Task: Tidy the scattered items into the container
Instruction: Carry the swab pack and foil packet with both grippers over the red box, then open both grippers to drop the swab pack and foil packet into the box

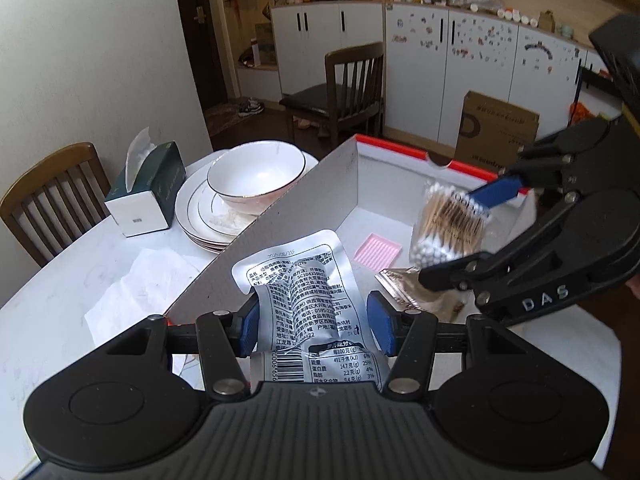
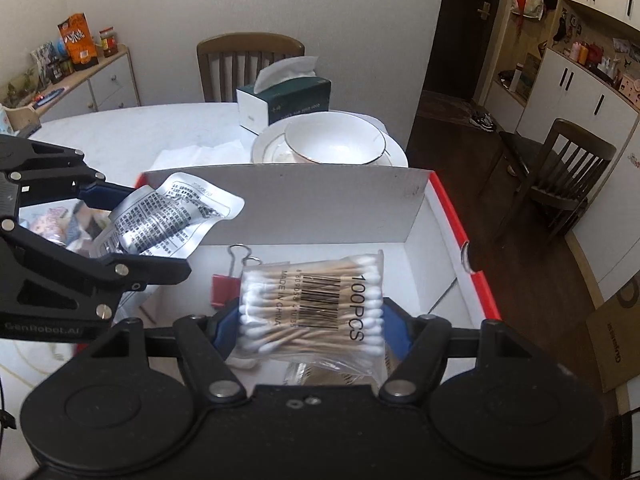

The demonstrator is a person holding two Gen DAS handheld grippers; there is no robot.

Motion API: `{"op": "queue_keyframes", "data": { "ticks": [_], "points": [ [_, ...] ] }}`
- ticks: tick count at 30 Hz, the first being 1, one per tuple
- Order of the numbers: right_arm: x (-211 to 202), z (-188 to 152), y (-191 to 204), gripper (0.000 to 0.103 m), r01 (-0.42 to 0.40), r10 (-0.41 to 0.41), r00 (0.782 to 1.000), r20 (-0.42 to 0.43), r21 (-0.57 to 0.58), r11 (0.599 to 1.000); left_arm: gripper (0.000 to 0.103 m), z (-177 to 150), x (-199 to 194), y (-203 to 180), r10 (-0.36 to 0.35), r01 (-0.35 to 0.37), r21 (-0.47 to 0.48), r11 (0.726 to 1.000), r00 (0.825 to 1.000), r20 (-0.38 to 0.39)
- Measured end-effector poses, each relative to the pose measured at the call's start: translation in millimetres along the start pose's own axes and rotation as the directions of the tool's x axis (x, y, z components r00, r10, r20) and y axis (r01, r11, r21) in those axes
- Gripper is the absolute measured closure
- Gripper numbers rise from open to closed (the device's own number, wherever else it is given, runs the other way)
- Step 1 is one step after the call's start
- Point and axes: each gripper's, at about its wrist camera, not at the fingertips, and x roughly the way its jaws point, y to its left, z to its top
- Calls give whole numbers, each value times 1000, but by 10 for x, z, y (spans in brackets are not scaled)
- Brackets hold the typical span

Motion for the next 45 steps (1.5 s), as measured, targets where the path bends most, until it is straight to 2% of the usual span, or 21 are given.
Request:
{"op": "queue_keyframes", "data": {
  "ticks": [9,21,39,45],
  "points": [
    [334,101,-186,33,6,-8,999,-52,-53,999,49,41,287,-54,10,-7,51,999,998,-54],
    [645,-12,-62,33,11,-40,990,-136,-211,977,49,19,542,-187,-15,25,86,996,993,-119],
    [820,-44,-110,32,-10,-39,980,-194,-245,970,49,-55,793,-144,-66,74,22,997,969,-239],
    [802,-54,-141,28,-9,-43,980,-196,-257,966,48,-58,775,-150,-77,82,13,997,968,-241]
  ]
}}
